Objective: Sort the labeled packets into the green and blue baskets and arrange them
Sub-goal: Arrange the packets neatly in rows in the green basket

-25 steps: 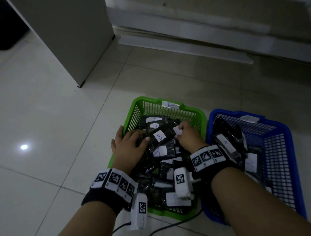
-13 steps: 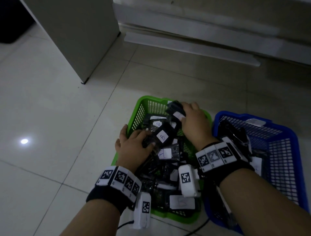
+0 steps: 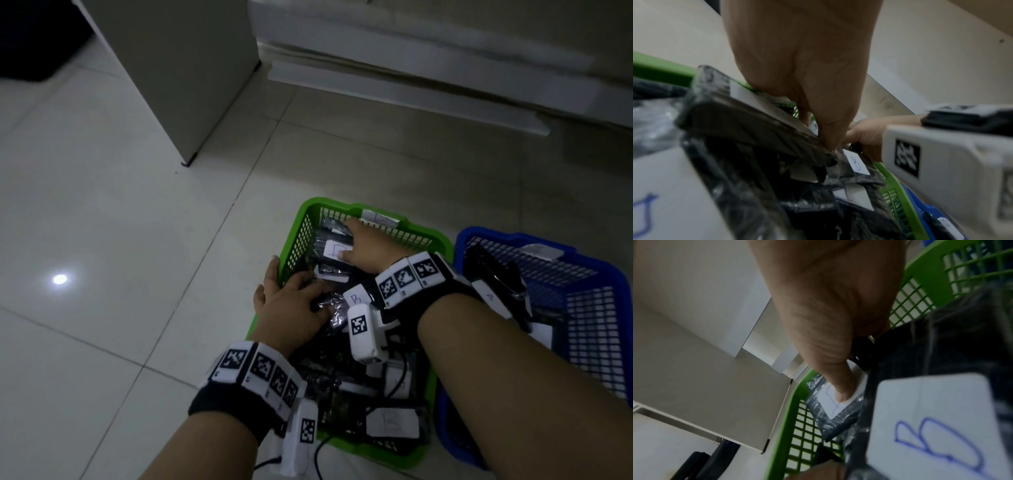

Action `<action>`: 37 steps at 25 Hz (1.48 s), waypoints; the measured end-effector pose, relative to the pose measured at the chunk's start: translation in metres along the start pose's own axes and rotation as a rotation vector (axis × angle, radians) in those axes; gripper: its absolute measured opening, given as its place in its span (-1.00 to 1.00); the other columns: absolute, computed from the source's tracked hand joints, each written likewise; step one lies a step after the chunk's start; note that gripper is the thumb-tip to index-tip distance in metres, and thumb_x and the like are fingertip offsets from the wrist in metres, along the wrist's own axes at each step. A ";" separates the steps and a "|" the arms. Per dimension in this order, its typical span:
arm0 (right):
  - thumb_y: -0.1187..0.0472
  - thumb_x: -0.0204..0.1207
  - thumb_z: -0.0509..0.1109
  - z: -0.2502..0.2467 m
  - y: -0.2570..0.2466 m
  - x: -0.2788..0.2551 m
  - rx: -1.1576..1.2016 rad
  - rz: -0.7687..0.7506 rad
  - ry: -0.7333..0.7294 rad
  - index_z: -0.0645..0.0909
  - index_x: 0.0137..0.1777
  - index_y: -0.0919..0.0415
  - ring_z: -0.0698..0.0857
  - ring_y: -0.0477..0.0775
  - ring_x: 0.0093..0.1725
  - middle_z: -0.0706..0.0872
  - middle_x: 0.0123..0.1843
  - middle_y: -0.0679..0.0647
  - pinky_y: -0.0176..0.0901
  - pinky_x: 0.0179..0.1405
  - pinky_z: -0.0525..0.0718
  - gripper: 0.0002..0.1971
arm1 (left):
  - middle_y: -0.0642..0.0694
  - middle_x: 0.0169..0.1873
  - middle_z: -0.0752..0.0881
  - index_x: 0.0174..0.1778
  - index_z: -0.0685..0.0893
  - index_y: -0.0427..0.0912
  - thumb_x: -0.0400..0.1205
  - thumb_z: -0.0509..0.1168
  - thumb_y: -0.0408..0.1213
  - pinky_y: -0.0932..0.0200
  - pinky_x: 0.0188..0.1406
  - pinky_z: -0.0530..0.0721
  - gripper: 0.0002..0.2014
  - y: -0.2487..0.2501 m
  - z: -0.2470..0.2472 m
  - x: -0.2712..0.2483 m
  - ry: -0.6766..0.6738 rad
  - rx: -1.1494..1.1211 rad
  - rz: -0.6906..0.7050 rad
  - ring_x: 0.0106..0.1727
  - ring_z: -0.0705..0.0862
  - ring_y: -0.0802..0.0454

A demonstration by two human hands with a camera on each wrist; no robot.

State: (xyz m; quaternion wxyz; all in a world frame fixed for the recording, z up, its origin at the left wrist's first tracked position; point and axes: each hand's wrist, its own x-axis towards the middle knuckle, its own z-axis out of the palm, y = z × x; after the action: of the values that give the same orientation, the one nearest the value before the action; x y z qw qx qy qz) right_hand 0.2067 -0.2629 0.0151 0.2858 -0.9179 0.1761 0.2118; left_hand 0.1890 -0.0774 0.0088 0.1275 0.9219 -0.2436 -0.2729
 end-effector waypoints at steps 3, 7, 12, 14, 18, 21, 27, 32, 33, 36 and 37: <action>0.13 0.47 0.48 0.007 0.011 -0.016 0.132 0.020 -0.049 0.40 0.44 0.17 0.64 0.16 0.23 0.63 0.34 0.15 -0.08 0.23 0.58 -0.44 | 0.28 0.53 0.29 0.33 0.46 0.42 0.53 0.20 0.23 -0.30 0.59 -0.16 -0.59 0.000 0.004 -0.005 -0.005 -0.022 0.001 0.62 -0.42 -0.12; 0.22 0.40 0.55 0.007 0.026 -0.035 0.449 0.045 0.084 0.52 0.34 0.15 0.71 0.16 0.16 0.72 0.17 0.11 -0.04 0.20 0.64 -0.50 | 0.29 0.53 0.31 0.22 0.53 0.38 0.49 0.24 0.22 -0.37 0.57 -0.21 -0.63 0.002 0.002 -0.011 0.025 -0.072 -0.036 0.63 -0.37 -0.07; 0.15 0.45 0.49 -0.017 0.047 -0.061 0.043 0.099 0.315 0.40 0.45 0.16 0.58 0.25 0.25 0.57 0.27 0.23 -0.12 0.11 0.51 -0.42 | 0.05 0.53 0.37 -0.05 0.66 0.15 0.55 0.19 0.22 -0.33 0.47 -0.45 -0.71 0.014 0.002 0.001 0.180 0.056 0.035 0.68 -0.15 -0.10; 0.16 0.47 0.46 -0.018 0.055 -0.065 -0.016 0.117 0.307 0.40 0.44 0.17 0.58 0.25 0.26 0.59 0.29 0.23 -0.11 0.10 0.52 -0.45 | 0.03 0.44 0.50 -0.04 0.69 0.07 0.60 0.20 0.08 -0.32 0.56 -0.30 -0.76 0.018 0.002 0.013 0.242 0.066 0.084 0.66 0.01 -0.14; 0.27 0.48 0.43 -0.010 0.071 -0.067 0.130 0.100 0.350 0.41 0.46 0.20 0.60 0.23 0.26 0.61 0.30 0.22 -0.12 0.13 0.54 -0.47 | 0.09 0.39 0.53 0.18 0.68 0.15 0.64 0.16 -0.02 -0.29 0.57 -0.26 -0.73 0.033 0.002 0.035 0.166 0.116 0.199 0.59 0.22 -0.06; 0.36 0.51 0.37 -0.002 0.074 -0.070 0.000 0.098 0.483 0.39 0.49 0.21 0.53 0.28 0.29 0.59 0.30 0.25 -0.04 0.25 0.49 -0.47 | 0.12 0.46 0.47 0.35 0.57 0.21 0.68 0.06 0.07 -0.33 0.56 -0.26 -0.64 0.038 0.008 0.039 0.025 0.193 0.197 0.62 0.18 -0.05; 0.23 0.56 0.37 0.003 0.043 -0.042 0.294 -0.072 0.227 0.32 0.58 0.02 0.49 0.09 0.46 0.48 0.53 0.03 -0.16 0.41 0.42 -0.42 | 0.17 0.49 0.44 0.44 0.46 0.22 0.72 0.00 0.07 -0.38 0.53 -0.30 -0.62 0.034 0.007 0.029 -0.034 0.224 0.171 0.64 0.13 -0.02; 0.18 0.53 0.41 0.017 0.044 -0.022 0.222 0.117 0.220 0.53 0.41 0.21 0.58 0.22 0.36 0.61 0.38 0.19 -0.08 0.32 0.52 -0.56 | 0.27 0.44 0.48 0.37 0.53 0.22 0.72 0.03 0.02 -0.36 0.52 -0.35 -0.66 0.022 0.002 0.019 -0.037 0.190 0.183 0.60 0.21 0.08; 0.20 0.57 0.36 0.017 0.048 -0.022 0.235 0.199 0.261 0.55 0.34 0.29 0.61 0.25 0.30 0.64 0.32 0.23 -0.09 0.21 0.55 -0.64 | 0.26 0.43 0.50 0.36 0.54 0.23 0.72 0.03 0.02 -0.35 0.52 -0.34 -0.67 0.020 0.000 0.019 -0.026 0.192 0.194 0.58 0.25 0.09; 0.32 0.62 0.24 0.019 0.061 -0.023 0.110 0.338 0.183 0.60 0.21 0.38 0.64 0.28 0.20 0.67 0.23 0.30 -0.14 0.03 0.55 -0.76 | 0.19 0.39 0.52 0.35 0.55 0.24 0.69 0.08 0.04 -0.34 0.57 -0.27 -0.67 0.017 -0.001 0.026 0.038 0.196 0.231 0.49 0.38 0.04; 0.34 0.61 0.24 0.020 0.065 -0.022 0.096 0.341 0.146 0.58 0.26 0.36 0.62 0.28 0.24 0.65 0.28 0.30 -0.11 0.09 0.57 -0.73 | 0.16 0.42 0.48 0.36 0.53 0.25 0.67 0.10 0.05 -0.34 0.58 -0.25 -0.66 0.017 0.000 0.029 0.065 0.198 0.249 0.50 0.37 0.00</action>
State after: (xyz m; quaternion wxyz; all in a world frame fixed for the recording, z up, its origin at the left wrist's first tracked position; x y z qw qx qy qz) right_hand 0.1537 -0.2967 -0.0184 0.2755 -0.8730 0.3594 0.1814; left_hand 0.2034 -0.1069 0.0023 0.0765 0.9010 -0.3774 -0.1997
